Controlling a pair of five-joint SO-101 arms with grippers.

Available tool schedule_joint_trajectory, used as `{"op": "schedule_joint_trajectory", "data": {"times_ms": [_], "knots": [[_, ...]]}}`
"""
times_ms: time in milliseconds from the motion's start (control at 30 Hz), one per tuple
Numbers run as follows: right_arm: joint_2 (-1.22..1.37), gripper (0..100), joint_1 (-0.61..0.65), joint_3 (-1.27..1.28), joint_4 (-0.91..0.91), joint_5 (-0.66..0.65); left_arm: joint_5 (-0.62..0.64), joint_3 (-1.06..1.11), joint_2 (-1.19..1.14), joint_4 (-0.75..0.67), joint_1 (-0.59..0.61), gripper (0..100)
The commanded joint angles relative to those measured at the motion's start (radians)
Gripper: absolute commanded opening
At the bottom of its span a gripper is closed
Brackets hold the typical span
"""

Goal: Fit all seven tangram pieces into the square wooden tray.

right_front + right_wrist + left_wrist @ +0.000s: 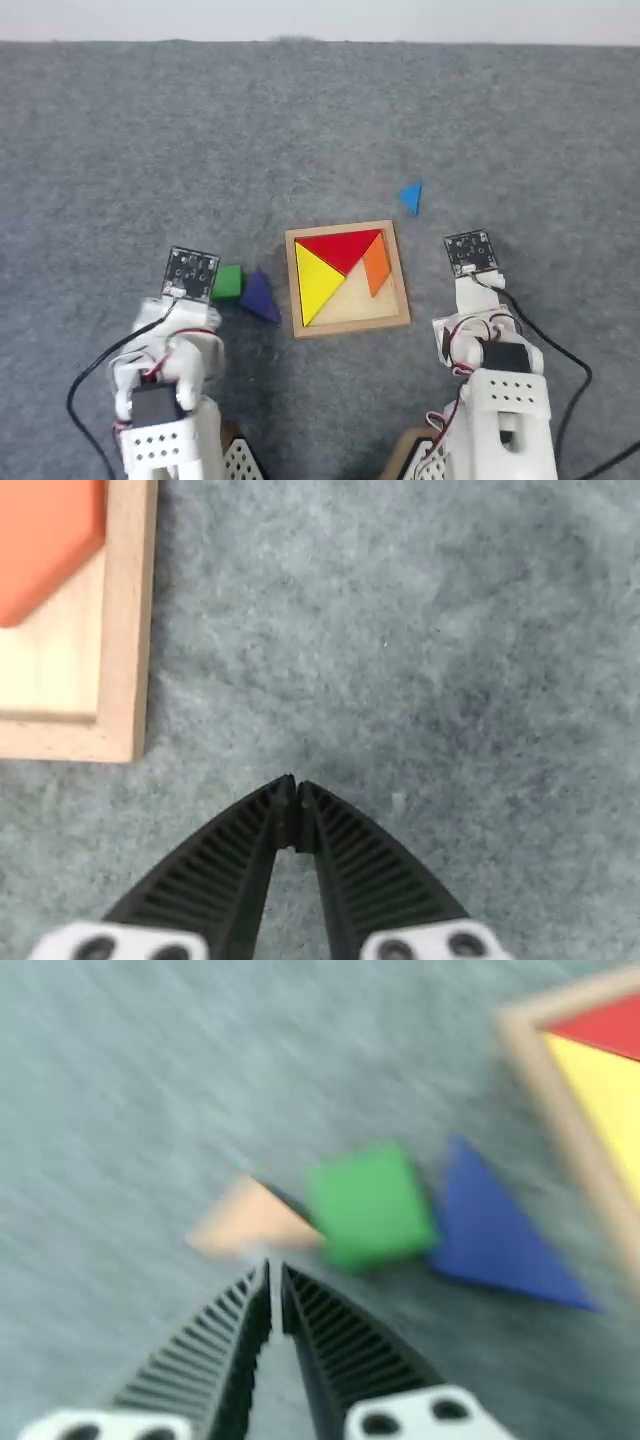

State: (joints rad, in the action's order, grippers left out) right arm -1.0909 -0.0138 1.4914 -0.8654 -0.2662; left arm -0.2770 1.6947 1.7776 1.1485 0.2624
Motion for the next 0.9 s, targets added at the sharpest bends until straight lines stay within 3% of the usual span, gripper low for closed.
{"op": "schedule_joint_trajectory", "data": {"times_ms": [0, 100, 400, 500, 700, 867], "knots": [[-0.027, 0.9, 0.002, -0.006, -0.004, -0.018, -0.21, -0.03, 0.015, -0.146, 0.241, 2], [-0.027, 0.9, 0.007, -0.006, -0.004, -0.018, -0.187, -0.087, 0.008, -0.143, 0.331, 2], [-0.027, 0.9, 0.007, -0.003, -0.005, -0.018, -0.298, -0.409, -0.069, 0.101, 0.334, 6], [-0.027, 0.9, 0.002, -0.003, -0.004, -0.017, -0.39, -0.527, -0.272, 0.127, 0.339, 9], [-0.027, 0.9, 0.005, -0.002, -0.004, -0.017, -0.39, -0.837, -0.821, 0.14, 0.319, 9], [-0.036, 0.9, 0.005, 0.008, -0.002, -0.018, -0.39, -1.036, -1.203, 0.247, 0.238, 9]]}}
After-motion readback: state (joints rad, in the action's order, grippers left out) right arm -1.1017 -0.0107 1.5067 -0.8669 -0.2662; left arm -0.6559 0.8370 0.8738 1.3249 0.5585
